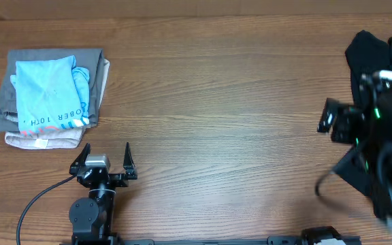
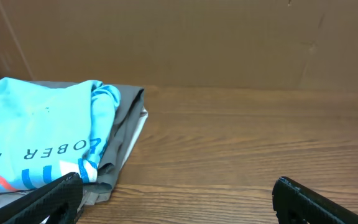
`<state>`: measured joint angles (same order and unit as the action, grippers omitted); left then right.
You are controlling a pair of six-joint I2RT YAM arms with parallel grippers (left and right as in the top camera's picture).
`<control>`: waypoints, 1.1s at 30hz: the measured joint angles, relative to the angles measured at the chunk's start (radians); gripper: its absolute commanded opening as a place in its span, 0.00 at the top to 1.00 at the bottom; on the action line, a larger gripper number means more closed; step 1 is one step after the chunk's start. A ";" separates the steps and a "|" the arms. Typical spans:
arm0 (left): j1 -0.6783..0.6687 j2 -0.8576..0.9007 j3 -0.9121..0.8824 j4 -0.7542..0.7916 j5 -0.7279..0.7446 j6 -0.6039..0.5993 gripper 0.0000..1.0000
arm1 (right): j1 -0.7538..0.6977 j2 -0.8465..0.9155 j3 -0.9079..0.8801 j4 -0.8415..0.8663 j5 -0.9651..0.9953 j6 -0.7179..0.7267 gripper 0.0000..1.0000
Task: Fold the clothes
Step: 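Reach the right gripper to the black shirt and grasp its edge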
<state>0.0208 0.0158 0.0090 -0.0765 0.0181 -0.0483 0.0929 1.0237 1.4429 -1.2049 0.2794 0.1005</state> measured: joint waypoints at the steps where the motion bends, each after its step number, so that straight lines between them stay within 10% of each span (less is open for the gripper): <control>1: 0.000 0.000 0.000 0.000 0.000 0.000 0.00 | -0.031 0.042 0.005 -0.003 -0.004 0.006 0.00; 9: 0.000 0.000 0.000 0.000 0.000 0.000 0.00 | -0.206 0.288 0.008 -0.025 -0.155 0.025 0.00; 23: 0.000 0.000 0.000 0.000 0.000 0.000 0.00 | -0.506 0.526 -0.049 -0.070 -0.148 0.284 0.36; 33: 0.000 0.000 0.000 0.000 0.000 0.000 0.00 | -0.635 0.539 -0.269 0.130 -0.248 0.327 0.29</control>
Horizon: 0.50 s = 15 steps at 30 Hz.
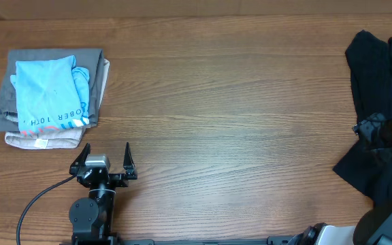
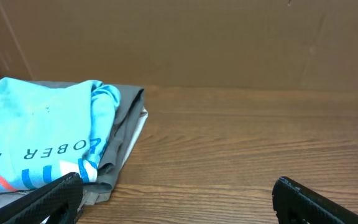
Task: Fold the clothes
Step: 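Reach the right gripper to the black shirt and grasp its edge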
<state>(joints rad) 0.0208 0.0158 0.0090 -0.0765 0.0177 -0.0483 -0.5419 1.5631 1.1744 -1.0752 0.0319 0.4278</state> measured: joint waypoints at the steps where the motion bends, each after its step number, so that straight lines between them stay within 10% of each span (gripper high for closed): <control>1: 0.000 0.000 0.000 0.000 0.000 0.000 0.00 | 0.000 0.000 -0.028 0.035 -0.005 0.009 0.29; 15: 0.000 0.000 0.000 0.000 0.000 0.000 0.00 | -0.001 0.000 -0.357 0.403 0.034 0.059 0.38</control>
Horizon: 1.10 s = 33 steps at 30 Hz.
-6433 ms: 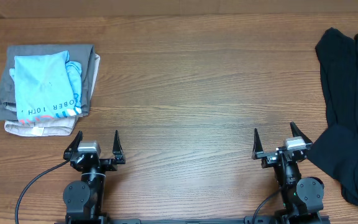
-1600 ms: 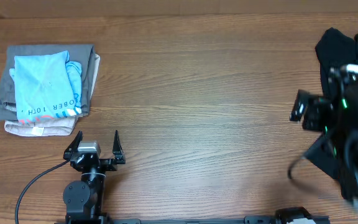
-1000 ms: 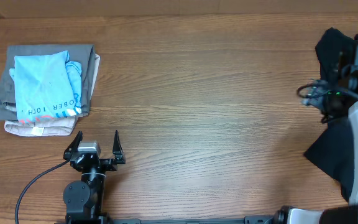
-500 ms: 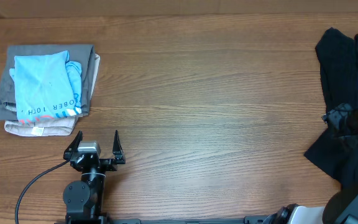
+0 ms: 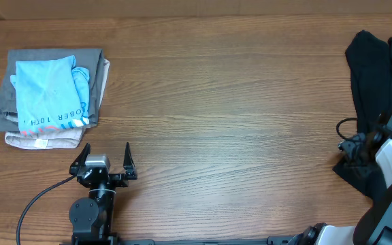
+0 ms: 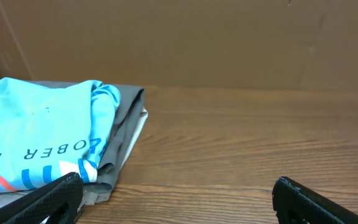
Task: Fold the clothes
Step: 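Reach the right gripper to the black shirt and grasp its edge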
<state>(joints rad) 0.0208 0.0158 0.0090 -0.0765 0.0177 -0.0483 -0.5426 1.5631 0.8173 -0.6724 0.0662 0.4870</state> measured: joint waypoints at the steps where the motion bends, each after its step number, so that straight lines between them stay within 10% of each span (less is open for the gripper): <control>1: 0.000 0.000 0.000 0.000 0.000 0.000 0.00 | 0.000 0.000 -0.011 0.015 0.003 0.000 0.38; 10: 0.000 0.000 0.000 0.000 0.000 0.000 0.00 | 0.000 -0.001 -0.076 0.109 0.038 0.007 0.41; 21: 0.000 0.000 0.000 0.000 0.000 0.000 0.00 | -0.001 -0.002 -0.087 0.115 0.068 0.010 0.96; 33: 0.000 0.000 0.000 0.000 0.000 0.000 0.00 | -0.001 -0.002 0.040 -0.116 0.043 0.010 0.96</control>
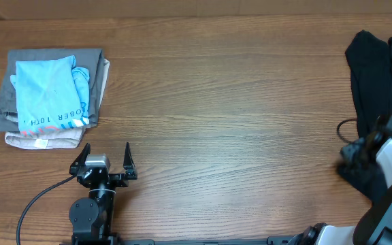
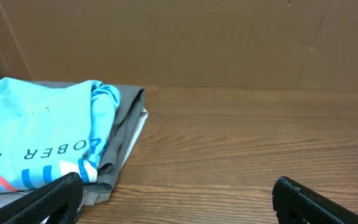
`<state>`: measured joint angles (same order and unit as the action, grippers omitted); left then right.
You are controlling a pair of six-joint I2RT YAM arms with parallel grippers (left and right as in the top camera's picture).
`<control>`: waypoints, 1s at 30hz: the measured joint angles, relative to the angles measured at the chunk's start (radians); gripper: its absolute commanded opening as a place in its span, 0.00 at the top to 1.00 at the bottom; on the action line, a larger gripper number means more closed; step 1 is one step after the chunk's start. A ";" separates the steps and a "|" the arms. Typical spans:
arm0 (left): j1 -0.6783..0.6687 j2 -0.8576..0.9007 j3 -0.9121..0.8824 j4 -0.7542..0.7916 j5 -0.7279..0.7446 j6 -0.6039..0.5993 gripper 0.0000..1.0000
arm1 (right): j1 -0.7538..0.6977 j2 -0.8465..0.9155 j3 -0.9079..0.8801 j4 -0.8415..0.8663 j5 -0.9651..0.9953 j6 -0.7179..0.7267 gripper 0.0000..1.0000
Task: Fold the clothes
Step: 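Reach the right gripper to the black shirt and grasp its edge, then lift and drag the black shirt leftward to spread it on the table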
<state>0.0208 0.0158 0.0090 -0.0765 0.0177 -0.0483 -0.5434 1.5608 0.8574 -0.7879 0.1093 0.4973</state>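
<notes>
A folded stack [image 1: 50, 95] lies at the far left of the table: a light blue shirt [image 2: 36, 140] on top of grey and beige pieces. A black garment [image 1: 376, 82] lies crumpled at the right edge. My left gripper [image 1: 104, 160] rests near the front edge, open and empty, with its fingers [image 2: 48, 199] wide apart just in front of the stack. My right gripper [image 1: 354, 154] sits low over the black garment's near left corner. Its jaws are dark against the dark cloth, so how they stand does not show.
Bare brown wood table [image 1: 237, 116] stretches between the stack and the black garment. A brown cardboard wall [image 2: 185, 43] stands behind the table's far edge. A black cable [image 1: 36, 204] runs from the left arm's base toward the front.
My right gripper has shifted slightly nearer the front edge over the black garment's corner. The garment, the folded stack and the left arm look unchanged.
At first my right arm was blurred over the black garment, reaching in from the right edge. Then it was drawn back to the edge. After that it lay at the garment's near left corner, where it is now. The left arm stayed still and open.
</notes>
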 measured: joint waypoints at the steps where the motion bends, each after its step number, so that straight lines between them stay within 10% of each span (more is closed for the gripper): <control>1: 0.000 0.000 0.000 0.000 0.000 0.000 0.00 | 0.000 0.000 0.045 -0.039 -0.006 0.001 0.96; 30: 0.000 0.000 0.000 0.000 0.000 0.000 0.00 | 0.008 -0.006 1.191 -0.659 -0.198 -0.178 0.96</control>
<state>0.0208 0.0158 0.0090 -0.0761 0.0177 -0.0483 -0.5354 1.5551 2.0480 -1.4467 -0.0891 0.3195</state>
